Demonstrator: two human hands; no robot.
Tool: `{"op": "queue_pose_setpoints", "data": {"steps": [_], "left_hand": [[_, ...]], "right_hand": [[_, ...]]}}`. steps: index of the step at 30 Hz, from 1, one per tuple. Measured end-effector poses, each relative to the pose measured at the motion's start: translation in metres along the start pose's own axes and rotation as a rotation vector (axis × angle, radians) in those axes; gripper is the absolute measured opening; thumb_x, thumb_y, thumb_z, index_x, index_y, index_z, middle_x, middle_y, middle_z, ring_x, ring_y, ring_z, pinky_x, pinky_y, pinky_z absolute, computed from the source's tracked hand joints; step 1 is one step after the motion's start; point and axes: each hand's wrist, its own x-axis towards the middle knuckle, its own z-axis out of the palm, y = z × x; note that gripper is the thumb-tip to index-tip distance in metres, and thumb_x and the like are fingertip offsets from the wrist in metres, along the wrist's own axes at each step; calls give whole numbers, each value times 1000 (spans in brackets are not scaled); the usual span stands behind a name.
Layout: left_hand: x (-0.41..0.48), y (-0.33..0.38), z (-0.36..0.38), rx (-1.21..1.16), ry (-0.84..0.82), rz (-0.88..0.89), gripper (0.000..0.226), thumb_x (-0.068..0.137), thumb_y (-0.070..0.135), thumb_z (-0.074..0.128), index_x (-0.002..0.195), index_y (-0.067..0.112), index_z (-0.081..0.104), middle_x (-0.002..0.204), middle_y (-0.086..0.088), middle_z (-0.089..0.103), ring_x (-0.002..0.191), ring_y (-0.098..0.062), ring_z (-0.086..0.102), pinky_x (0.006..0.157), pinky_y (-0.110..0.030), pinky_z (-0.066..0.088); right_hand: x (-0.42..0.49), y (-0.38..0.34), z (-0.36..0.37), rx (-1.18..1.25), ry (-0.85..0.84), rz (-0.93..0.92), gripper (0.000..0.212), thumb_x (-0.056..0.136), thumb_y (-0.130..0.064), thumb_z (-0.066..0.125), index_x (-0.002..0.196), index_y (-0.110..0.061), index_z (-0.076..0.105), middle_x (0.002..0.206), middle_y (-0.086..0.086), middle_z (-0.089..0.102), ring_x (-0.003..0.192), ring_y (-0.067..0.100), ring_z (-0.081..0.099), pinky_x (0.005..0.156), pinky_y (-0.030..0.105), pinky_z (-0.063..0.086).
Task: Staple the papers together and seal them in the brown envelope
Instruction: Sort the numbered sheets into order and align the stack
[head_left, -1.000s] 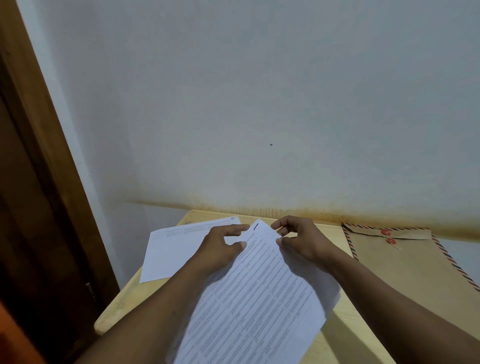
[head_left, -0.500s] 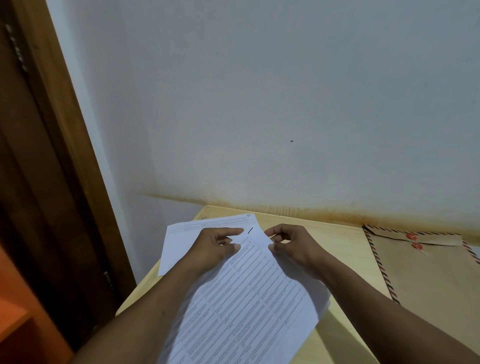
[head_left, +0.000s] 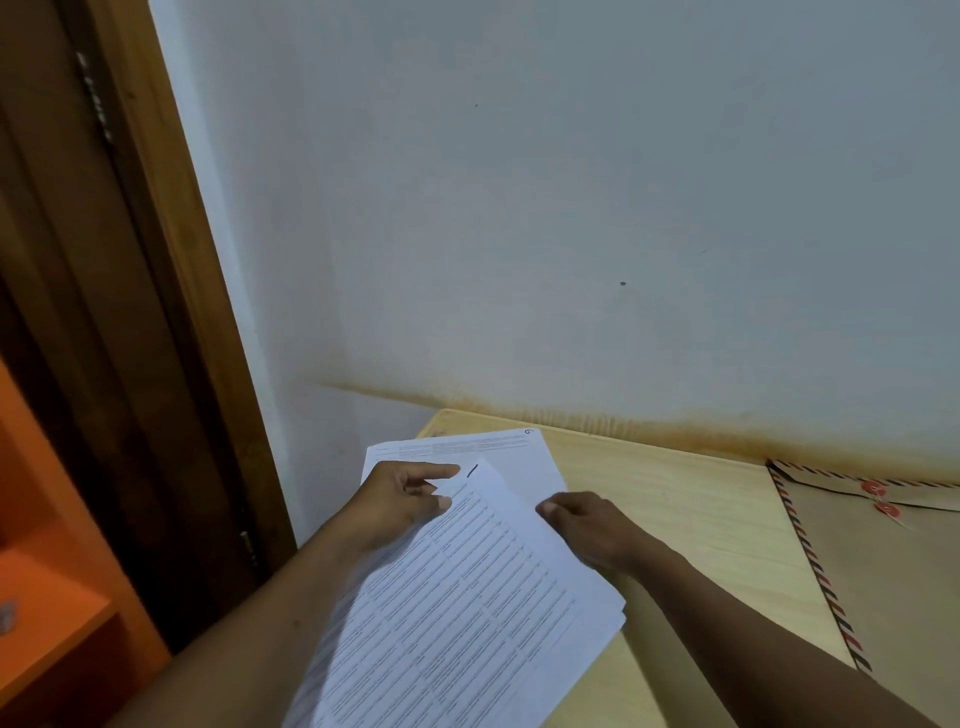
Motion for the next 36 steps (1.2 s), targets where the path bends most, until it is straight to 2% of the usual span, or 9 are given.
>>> {"op": "queue_pose_setpoints", "data": {"steps": [4,7,10,14,17,20,22,29,36], "left_hand": [[1,-1,-3,59,-5,-9,37,86,10,82,116,31,79,106,-12,70,104,-14,67,111,-36,47],[5,0,1,74,-27,-15,37,85,10,83,116,31,79,99,-8,68,101,-14,67,110,-37,47],[10,2,8,71,-43,-15,37,84,11,83,113,34,80,94,-5,66,96,-15,68,110,-38,48],[17,9,18,42,-99,-6,37,84,10,83,105,40,81,88,-7,64,87,-20,66,106,-46,51],[17,17,28,14,-116,-9,35,85,4,80,103,34,83,87,-10,69,86,-22,69,102,-44,54],[15,21,38,-11,-147,-21,35,86,0,77,102,30,82,87,-11,72,86,-23,71,98,-42,55],[16,20,43,-5,-162,-25,35,87,-1,77,103,30,82,87,-11,71,84,-22,71,96,-40,56],[27,6,52,42,-165,-13,35,84,3,79,101,33,83,85,-10,69,86,-23,68,101,-45,54],[33,2,71,50,-152,4,34,85,3,80,101,33,81,86,-11,66,83,-21,66,91,-38,55]], "right_hand": [[-3,12,-4,-209,32,14,25,96,-44,47,83,-38,67,86,-15,63,87,14,57,77,30,43],[-10,27,-15,-364,5,41,30,93,-50,45,73,-51,67,82,-12,54,88,18,52,77,35,45],[-17,43,-25,-444,59,44,30,94,-51,49,95,-32,72,104,-1,55,105,23,52,88,40,48],[-28,52,-35,-483,95,70,31,91,-55,55,80,-26,59,97,-4,55,95,19,54,82,38,50],[-34,59,-37,-504,161,94,41,83,-58,64,100,-21,64,104,-3,55,102,19,53,84,36,50],[-37,66,-34,-456,206,118,64,77,-60,69,130,-27,53,124,-3,55,119,20,48,92,36,47],[-36,64,-35,-478,191,137,68,79,-59,69,137,-30,48,130,-4,55,124,21,46,94,37,45],[-37,64,-37,-415,192,154,66,74,-53,75,133,-33,53,119,-8,58,119,16,50,92,37,44],[-50,68,-48,-188,163,147,68,72,-30,82,131,-33,50,98,-4,63,90,15,61,76,29,51]]}}
